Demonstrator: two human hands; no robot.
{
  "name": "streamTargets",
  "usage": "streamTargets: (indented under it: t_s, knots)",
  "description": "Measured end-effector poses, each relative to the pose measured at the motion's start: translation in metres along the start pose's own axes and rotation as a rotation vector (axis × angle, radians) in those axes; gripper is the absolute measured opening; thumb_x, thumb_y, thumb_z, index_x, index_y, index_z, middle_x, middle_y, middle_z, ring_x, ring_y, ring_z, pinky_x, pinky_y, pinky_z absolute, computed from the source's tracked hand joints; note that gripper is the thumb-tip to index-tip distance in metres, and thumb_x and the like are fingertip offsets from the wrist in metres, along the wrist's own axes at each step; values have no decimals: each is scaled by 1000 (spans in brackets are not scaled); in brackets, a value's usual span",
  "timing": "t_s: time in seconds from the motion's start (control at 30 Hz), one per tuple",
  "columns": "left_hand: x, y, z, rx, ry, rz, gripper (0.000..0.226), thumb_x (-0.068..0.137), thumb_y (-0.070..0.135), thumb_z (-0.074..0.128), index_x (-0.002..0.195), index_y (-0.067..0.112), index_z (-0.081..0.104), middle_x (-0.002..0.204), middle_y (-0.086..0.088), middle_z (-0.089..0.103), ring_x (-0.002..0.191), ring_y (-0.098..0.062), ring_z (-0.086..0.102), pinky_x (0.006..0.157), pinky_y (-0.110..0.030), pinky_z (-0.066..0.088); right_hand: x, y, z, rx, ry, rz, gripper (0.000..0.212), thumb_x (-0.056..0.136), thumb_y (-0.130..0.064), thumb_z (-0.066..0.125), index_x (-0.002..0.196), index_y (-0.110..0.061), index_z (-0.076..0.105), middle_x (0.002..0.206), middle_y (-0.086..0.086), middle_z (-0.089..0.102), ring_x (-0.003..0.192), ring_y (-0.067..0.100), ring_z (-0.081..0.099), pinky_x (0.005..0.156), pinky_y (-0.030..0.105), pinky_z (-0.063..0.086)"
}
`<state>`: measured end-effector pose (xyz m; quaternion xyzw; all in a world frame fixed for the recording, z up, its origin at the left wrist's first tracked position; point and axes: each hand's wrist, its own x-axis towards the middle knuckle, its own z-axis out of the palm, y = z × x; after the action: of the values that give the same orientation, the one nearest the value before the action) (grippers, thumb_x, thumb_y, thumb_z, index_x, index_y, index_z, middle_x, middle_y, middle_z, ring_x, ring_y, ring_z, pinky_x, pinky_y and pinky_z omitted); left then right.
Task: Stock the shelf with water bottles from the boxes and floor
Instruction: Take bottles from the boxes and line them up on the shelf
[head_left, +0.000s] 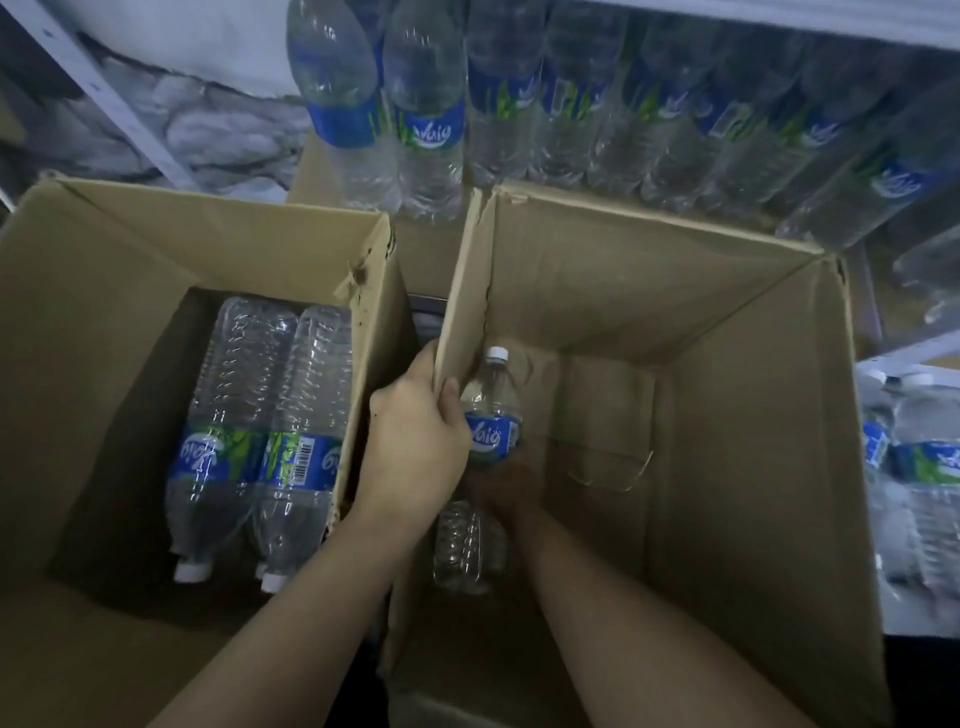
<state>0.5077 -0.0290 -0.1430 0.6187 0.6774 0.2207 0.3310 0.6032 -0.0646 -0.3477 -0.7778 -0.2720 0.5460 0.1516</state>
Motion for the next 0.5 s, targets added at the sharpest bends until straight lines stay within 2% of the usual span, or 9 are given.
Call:
streamTargets:
  t_s: [0.1, 0.2, 0.27, 0.33, 0.37, 0.43, 0.5]
  knots:
    - [1, -2, -1, 9, 8, 9, 37, 98, 13, 51, 134, 14, 52, 110, -5, 69, 101, -17, 66, 64, 13, 30, 2, 5, 9, 69, 155, -24, 100, 29, -71, 77, 117, -29, 56, 101, -9, 67, 89, 11, 66, 73, 30, 57]
    - [1, 0, 0, 8, 9, 2, 37, 98, 15, 50, 135, 17, 51, 110, -3, 69, 101, -16, 67, 75, 2, 39, 6, 9, 10, 127, 125, 7, 90, 27, -61, 87, 106, -28, 61, 91, -7, 71, 81, 12, 71, 69, 37, 61]
    - [0, 1, 1, -1, 20, -2, 38, 98, 15, 49, 136, 18, 51, 110, -4, 70, 100, -17, 68, 81, -9, 43, 0, 4, 2, 190, 81, 23, 84, 31, -45, 96, 104, -23, 61, 91, -4, 71, 86, 19, 72, 70, 37, 61]
    - [0, 4, 4, -6, 21, 10, 38, 98, 15, 49, 137, 17, 50, 109, -5, 69, 99, -18, 68, 81, -11, 43, -7, 2, -10, 196, 69, 41, 77, 43, -30, 97, 107, -18, 55, 95, -2, 67, 92, 20, 69, 66, 27, 55]
    - [-1, 5, 5, -2, 17, 17, 39, 98, 15, 49, 137, 16, 50, 110, -5, 69, 99, -18, 68, 81, -11, 43, -11, 1, -16, 176, 69, 37, 79, 46, -30, 97, 111, -17, 54, 99, -3, 66, 95, 19, 68, 66, 24, 53]
    - [-2, 5, 5, 13, 14, 25, 40, 98, 15, 49, 138, 15, 49, 113, -6, 69, 100, -19, 67, 81, -10, 41, -17, 3, -29, 138, 82, 0, 86, 46, -29, 97, 119, -16, 54, 106, 0, 68, 101, 19, 68, 75, 28, 57]
    - [0, 3, 0, 5, 14, 24, 39, 98, 14, 49, 137, 14, 50, 113, -8, 69, 101, -22, 67, 82, -15, 44, -28, 2, -44, 134, 79, -19, 81, 53, -17, 96, 120, -13, 50, 108, 0, 65, 100, 19, 65, 84, 33, 55]
